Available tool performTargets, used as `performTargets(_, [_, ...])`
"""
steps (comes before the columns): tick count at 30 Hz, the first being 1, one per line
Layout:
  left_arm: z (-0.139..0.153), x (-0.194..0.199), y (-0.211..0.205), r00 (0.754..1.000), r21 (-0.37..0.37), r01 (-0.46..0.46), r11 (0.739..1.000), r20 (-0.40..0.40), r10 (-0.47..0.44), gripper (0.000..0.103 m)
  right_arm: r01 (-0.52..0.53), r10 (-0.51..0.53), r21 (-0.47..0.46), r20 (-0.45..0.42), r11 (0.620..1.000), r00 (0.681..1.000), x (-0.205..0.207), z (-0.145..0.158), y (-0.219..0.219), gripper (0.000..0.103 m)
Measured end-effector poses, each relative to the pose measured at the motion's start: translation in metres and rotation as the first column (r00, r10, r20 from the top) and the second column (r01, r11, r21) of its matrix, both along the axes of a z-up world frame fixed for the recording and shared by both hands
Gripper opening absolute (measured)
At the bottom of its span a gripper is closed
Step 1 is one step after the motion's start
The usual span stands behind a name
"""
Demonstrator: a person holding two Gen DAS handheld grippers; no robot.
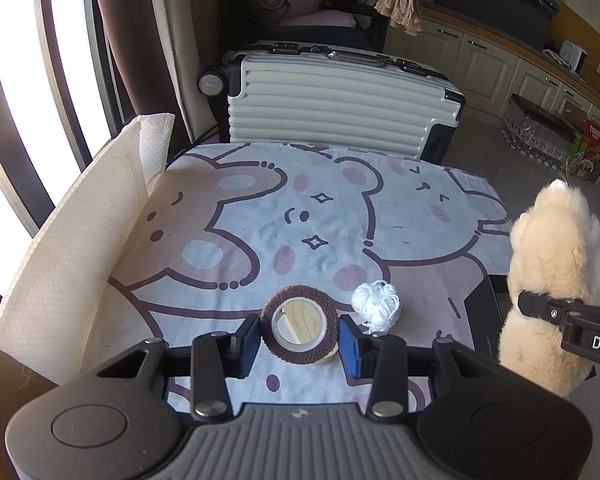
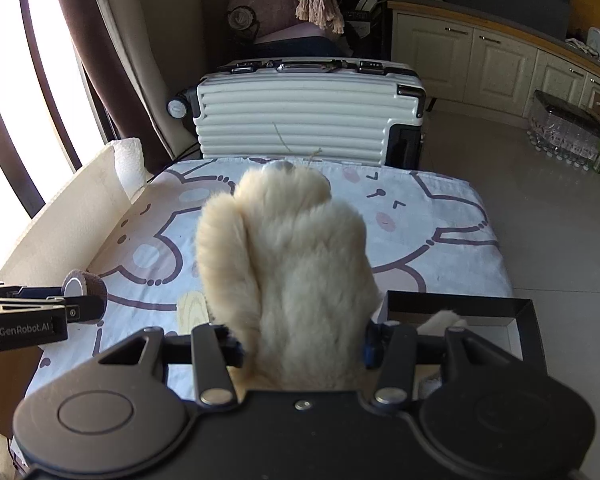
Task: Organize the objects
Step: 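Lift the plush and tape roll and carry both over the black box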
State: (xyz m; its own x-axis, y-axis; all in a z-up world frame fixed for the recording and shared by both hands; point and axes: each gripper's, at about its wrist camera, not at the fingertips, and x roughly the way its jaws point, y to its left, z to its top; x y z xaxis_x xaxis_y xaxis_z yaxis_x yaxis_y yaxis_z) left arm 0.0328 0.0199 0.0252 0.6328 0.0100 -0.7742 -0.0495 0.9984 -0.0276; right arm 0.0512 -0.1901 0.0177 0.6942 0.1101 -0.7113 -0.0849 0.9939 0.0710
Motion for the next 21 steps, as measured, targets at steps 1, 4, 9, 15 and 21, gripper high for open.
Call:
performTargets(1, [0.001, -0.001, 0.001, 1.000, 0.000, -0.003, 1.000, 0.005, 0.003, 0.043, -0.002, 0.002, 0.000, 0.009, 1.000, 1.000, -0.001, 0.001, 0.000, 0.049])
performTargets(4, [0.003, -0.002, 0.003, 1.000, -0.004, -0.012, 1.000, 0.013, 0.012, 0.043, -0.013, 0.013, -0.005, 0.024, 1.000, 1.000, -0.003, 0.004, 0.002, 0.048])
performTargets(9, [0.005, -0.004, 0.006, 0.999, -0.007, -0.027, 1.000, 0.026, 0.027, 0.043, -0.012, 0.012, -0.001, 0.031, 1.000, 0.999, -0.005, 0.004, 0.003, 0.048])
performTargets(15, [0.006, -0.004, 0.006, 0.999, -0.014, -0.032, 0.999, 0.034, 0.033, 0.043, -0.006, 0.007, -0.014, 0.024, 1.000, 1.000, -0.005, 0.004, 0.002, 0.048])
performTargets(21, [0.007, -0.001, -0.006, 0.999, -0.017, -0.008, 1.000, 0.039, 0.008, 0.043, 0.010, -0.010, 0.002, 0.051, 1.000, 0.999, -0.007, 0.008, -0.010, 0.048])
